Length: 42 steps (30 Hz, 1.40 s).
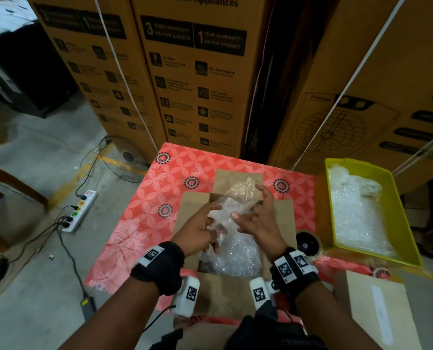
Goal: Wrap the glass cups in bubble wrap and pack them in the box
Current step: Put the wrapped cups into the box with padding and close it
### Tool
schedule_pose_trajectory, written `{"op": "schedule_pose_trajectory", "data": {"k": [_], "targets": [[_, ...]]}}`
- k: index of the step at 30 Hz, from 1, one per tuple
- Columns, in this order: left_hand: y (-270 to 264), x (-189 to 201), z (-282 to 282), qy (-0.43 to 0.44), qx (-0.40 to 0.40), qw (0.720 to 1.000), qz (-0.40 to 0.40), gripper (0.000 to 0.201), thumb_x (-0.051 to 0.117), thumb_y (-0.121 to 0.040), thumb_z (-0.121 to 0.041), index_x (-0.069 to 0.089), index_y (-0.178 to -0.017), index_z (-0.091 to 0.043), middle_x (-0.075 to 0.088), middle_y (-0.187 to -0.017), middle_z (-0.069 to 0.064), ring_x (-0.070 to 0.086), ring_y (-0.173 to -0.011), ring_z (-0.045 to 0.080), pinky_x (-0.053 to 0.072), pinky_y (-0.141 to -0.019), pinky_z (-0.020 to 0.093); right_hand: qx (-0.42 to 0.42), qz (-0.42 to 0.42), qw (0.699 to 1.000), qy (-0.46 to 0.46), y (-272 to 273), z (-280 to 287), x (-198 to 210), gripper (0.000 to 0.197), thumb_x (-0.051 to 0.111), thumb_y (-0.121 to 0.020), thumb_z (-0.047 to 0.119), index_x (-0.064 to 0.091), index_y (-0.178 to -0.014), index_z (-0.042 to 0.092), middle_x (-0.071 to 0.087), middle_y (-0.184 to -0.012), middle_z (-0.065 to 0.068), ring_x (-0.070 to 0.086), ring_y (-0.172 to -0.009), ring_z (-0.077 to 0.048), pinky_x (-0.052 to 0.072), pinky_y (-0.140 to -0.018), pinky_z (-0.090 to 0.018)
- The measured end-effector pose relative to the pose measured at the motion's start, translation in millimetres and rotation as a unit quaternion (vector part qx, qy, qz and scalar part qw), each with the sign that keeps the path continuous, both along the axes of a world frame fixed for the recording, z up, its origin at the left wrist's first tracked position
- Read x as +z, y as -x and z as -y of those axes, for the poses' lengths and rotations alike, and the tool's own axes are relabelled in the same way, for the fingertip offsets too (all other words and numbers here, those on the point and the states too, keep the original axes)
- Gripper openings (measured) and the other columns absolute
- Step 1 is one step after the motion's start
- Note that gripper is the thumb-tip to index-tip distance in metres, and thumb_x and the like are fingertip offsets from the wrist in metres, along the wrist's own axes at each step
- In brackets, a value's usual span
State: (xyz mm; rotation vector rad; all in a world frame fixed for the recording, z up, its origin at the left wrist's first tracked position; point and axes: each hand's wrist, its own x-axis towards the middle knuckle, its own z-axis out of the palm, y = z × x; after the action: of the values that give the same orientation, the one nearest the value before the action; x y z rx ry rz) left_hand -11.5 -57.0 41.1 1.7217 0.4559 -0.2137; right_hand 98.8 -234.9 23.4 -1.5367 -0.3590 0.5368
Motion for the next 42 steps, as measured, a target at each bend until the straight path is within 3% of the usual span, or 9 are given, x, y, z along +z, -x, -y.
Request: {"op": "schedule_pose_trajectory", "data": {"k": [5,9,13,17,22,30,34,37,42], "targets": [[-7,-14,5,-0.191,-0.112,0.975,0.002,0.073,0.079,-0.094,-0.03,0.038,-0.154,-0.032,0.06,-0.128,0.002,0.069,-0.073,0.015,0.062,-0.08,0.043,-0.035,0.244,0.94,0.237,-8,-1,-14,0.052,0.064,-0.095,0.009,0.055,-0.126,0.05,0.073,-0.091,-0.002,0.069,-0.069,-0.024,0.062,-0.064,-0.047],[-8,-21,0,-0.399,-0.157,0.901,0.061,0.085,0.084,-0.086,-0.032,0.038,-0.157,-0.025,0.04,-0.148,0.001,0.047,-0.128,0.021,0.049,-0.108,0.038,0.117,0.451,0.718,0.517,-20,14,-19,0.036,0.062,-0.083,-0.001,0.079,-0.105,0.022,0.075,-0.116,-0.007,0.059,-0.115,-0.031,0.055,-0.083,-0.041],[-12,-24,1,-0.515,-0.248,0.82,0.013,0.078,0.074,-0.091,-0.014,0.034,-0.159,-0.01,0.035,-0.158,0.01,0.035,-0.141,0.028,0.04,-0.114,0.039,0.17,0.466,0.628,0.6,-4,9,-20,0.023,0.051,-0.082,0.005,0.072,-0.086,0.011,0.053,-0.142,-0.021,0.046,-0.121,-0.038,0.04,-0.089,-0.046],[-16,-22,22,-0.591,-0.289,0.751,-0.05,0.071,0.06,-0.092,-0.001,0.03,-0.156,0.005,0.039,-0.149,0.02,0.037,-0.139,0.036,0.036,-0.114,0.043,0.208,0.438,0.616,0.621,5,7,-18,0.027,0.052,-0.088,0.01,0.069,-0.108,0.013,0.032,-0.158,-0.019,0.04,-0.132,-0.036,0.039,-0.096,-0.045],[-23,-29,34,-0.634,-0.285,0.715,-0.077,0.034,0.044,-0.102,-0.003,0.06,-0.131,0.002,0.054,-0.134,0.019,0.038,-0.136,0.041,0.033,-0.108,0.048,0.118,0.456,0.7,0.537,0,9,-1,0.042,0.067,-0.065,-0.004,0.073,-0.102,0.014,0.066,-0.124,-0.017,0.066,-0.098,-0.035,0.055,-0.08,-0.042],[-26,-23,35,-0.655,-0.301,0.684,-0.109,0.026,0.052,-0.097,-0.005,0.07,-0.116,-0.005,0.057,-0.125,0.019,0.05,-0.121,0.037,0.039,-0.105,0.048,0.312,0.422,0.465,0.713,23,3,-29,0.043,0.038,-0.106,0.023,0.065,-0.134,0.006,0.049,-0.151,-0.023,0.01,-0.158,-0.044,0.002,-0.124,-0.062],[-27,-19,38,-0.616,-0.329,0.705,-0.122,0.032,0.046,-0.104,-0.005,0.062,-0.131,0.004,0.052,-0.135,0.023,0.054,-0.125,0.039,0.044,-0.105,0.046,0.302,0.396,0.529,0.687,14,-3,-29,0.036,0.053,-0.097,0.011,0.064,-0.13,0.002,0.057,-0.138,-0.023,0.019,-0.155,-0.044,0.004,-0.122,-0.061],[-32,-14,36,-0.583,-0.304,0.742,-0.131,0.036,0.039,-0.105,0.003,0.063,-0.131,0.006,0.052,-0.14,0.025,0.062,-0.12,0.04,0.053,-0.099,0.046,0.214,0.432,0.614,0.625,9,4,-31,0.083,0.055,-0.087,-0.002,0.019,-0.161,-0.004,0.05,-0.147,-0.031,0.032,-0.151,-0.042,0.005,-0.123,-0.058],[-31,-21,39,-0.634,-0.249,0.729,-0.072,0.056,0.02,-0.097,-0.008,0.068,-0.124,-0.002,0.042,-0.148,0.02,0.044,-0.135,0.037,0.037,-0.107,0.045,0.241,0.445,0.566,0.651,28,11,-29,0.077,0.051,-0.096,0.009,0.012,-0.159,-0.013,0.037,-0.157,-0.039,0.014,-0.159,-0.044,-0.003,-0.123,-0.061]]}}
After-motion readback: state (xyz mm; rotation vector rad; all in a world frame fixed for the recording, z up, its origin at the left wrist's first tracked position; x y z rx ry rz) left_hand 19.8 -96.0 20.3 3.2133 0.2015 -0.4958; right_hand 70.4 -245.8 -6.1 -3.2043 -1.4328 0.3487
